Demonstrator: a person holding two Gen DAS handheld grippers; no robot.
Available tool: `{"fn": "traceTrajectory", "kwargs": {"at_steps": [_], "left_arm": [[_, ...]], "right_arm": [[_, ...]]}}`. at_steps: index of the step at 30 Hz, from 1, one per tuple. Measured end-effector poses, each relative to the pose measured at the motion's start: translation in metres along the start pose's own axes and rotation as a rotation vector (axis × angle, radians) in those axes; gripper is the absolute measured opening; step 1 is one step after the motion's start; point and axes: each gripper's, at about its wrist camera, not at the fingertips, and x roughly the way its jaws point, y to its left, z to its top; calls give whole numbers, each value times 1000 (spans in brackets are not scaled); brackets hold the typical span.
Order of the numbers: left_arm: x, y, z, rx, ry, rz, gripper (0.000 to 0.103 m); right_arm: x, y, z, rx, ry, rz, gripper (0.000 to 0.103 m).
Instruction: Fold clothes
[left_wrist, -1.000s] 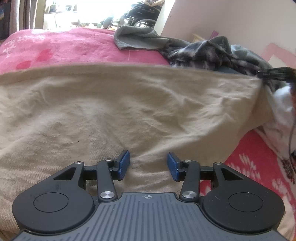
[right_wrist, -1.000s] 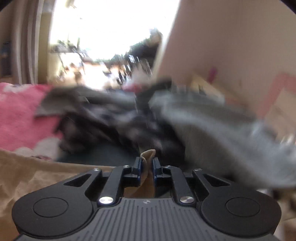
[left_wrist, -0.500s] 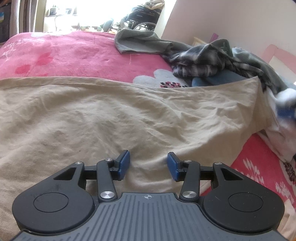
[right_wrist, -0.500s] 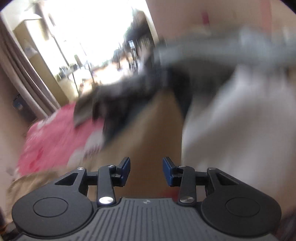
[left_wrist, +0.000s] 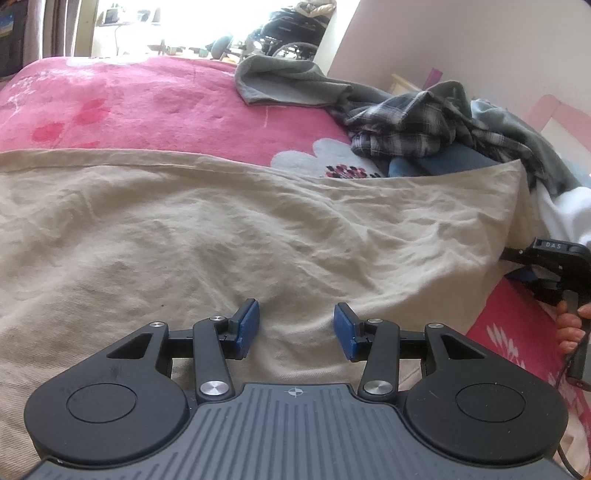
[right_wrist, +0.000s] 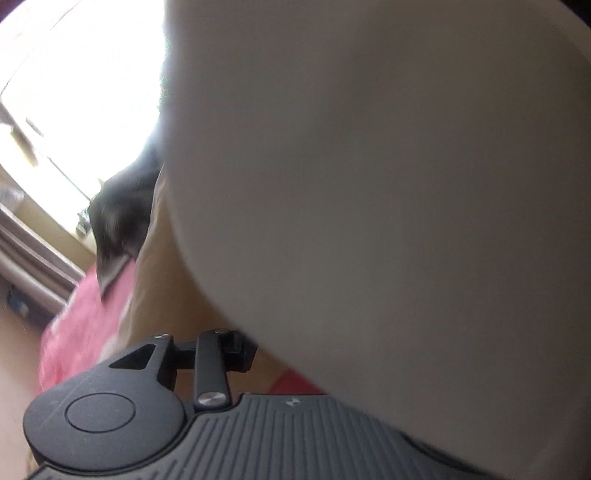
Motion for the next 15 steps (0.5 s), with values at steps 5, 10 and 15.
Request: {"fn": "traceTrajectory", "kwargs": {"at_steps": [5,10,15], "left_arm": [[1,-1,3,-6,-5,5,45],[0,-1,5,-10,-15,11,45],[1,-5,5,25,-17,34,45]], "right_arm": [[-28,26,-8,-152,-49,-46,4],[-77,59,-18,-308,-136,-125,4],[-76,64,-26,-398,-121,-296,4]]}}
